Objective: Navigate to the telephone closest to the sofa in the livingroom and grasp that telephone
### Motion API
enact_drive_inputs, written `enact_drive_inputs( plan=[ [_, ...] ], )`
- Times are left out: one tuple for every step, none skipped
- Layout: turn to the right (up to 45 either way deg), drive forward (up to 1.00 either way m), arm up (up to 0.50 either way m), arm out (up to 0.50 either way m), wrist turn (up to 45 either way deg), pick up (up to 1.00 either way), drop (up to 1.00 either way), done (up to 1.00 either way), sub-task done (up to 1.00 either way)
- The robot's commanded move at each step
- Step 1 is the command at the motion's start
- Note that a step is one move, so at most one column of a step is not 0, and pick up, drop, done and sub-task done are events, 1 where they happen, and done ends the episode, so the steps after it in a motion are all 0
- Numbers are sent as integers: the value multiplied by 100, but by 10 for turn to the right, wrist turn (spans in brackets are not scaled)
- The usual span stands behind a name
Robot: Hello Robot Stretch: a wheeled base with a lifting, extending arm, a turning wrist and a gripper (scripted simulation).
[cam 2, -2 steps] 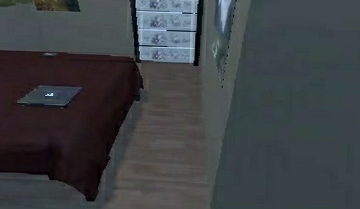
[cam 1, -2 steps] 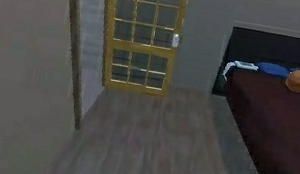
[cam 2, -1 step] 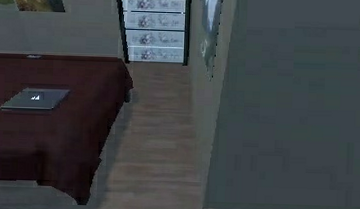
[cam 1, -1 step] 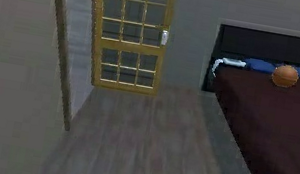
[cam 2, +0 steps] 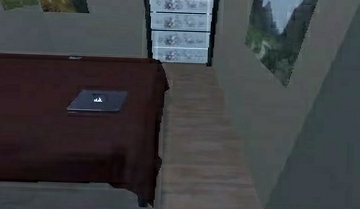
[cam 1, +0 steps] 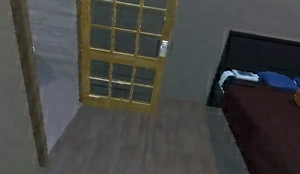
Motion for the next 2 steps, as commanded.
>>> enact_drive_inputs(
  plan=[
    [60, 0, 0, 0, 0, 0, 0, 0, 0],
    [0, 10, 0, 0, 0, 0, 0, 0, 0]
  ],
)
